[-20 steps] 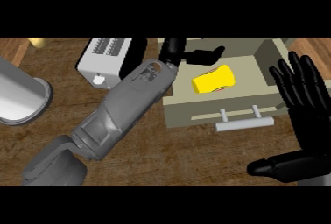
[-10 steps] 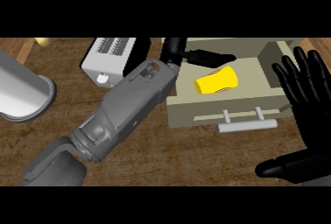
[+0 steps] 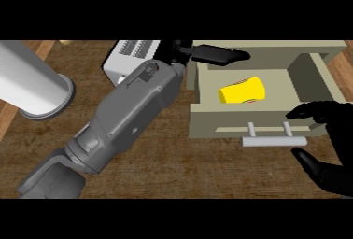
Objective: Pick up the cup, place it into the drawer and close the drawer
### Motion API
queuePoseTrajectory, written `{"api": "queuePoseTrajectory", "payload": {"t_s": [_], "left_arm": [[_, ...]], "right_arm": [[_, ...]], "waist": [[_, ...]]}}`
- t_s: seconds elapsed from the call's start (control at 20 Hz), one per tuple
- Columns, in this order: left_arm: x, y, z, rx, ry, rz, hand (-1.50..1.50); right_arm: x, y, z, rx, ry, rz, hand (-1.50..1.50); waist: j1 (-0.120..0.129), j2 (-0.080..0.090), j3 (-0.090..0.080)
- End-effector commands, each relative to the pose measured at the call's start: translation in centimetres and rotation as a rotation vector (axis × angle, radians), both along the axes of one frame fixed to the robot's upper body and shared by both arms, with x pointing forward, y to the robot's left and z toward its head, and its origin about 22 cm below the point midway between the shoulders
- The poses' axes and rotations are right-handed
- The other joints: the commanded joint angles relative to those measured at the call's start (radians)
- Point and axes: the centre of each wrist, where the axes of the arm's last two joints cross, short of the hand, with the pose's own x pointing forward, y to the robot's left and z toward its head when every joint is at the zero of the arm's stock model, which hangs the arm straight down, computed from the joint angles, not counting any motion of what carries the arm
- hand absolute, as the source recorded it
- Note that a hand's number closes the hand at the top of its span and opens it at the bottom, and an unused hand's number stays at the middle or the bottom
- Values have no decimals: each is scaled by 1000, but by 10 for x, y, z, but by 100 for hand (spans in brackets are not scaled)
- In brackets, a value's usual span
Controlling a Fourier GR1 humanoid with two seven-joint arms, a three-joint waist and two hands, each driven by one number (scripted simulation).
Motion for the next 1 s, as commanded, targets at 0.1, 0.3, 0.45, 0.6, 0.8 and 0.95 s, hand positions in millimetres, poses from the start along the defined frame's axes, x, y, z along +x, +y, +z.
{"api": "queuePoseTrajectory", "payload": {"t_s": [0.1, 0.3, 0.45, 0.6, 0.8, 0.95], "left_arm": [[1, 45, 6, -74, 13, 49, -150], [-8, 104, -25, -101, 68, 88, -150], [-27, 130, -39, -99, 74, 105, -150], [-51, 154, -47, -104, 98, 118, -150], [-76, 184, -50, -140, 104, 142, -150], [-92, 206, -51, -136, 93, 134, -150]], "right_arm": [[-14, -19, 11, -217, -19, 20, 150], [-13, -4, 14, -282, -13, 1, 150], [-22, -6, 2, -381, 26, -8, 150], [-9, -5, -4, -392, 48, -43, 150], [1, 2, -20, -455, 66, -60, 150], [-13, 24, -27, -550, 19, -36, 150]], "waist": [[34, -11, -1], [47, -9, -1], [55, -13, -1], [52, -9, -1], [39, -3, 0], [31, -4, 0]]}}
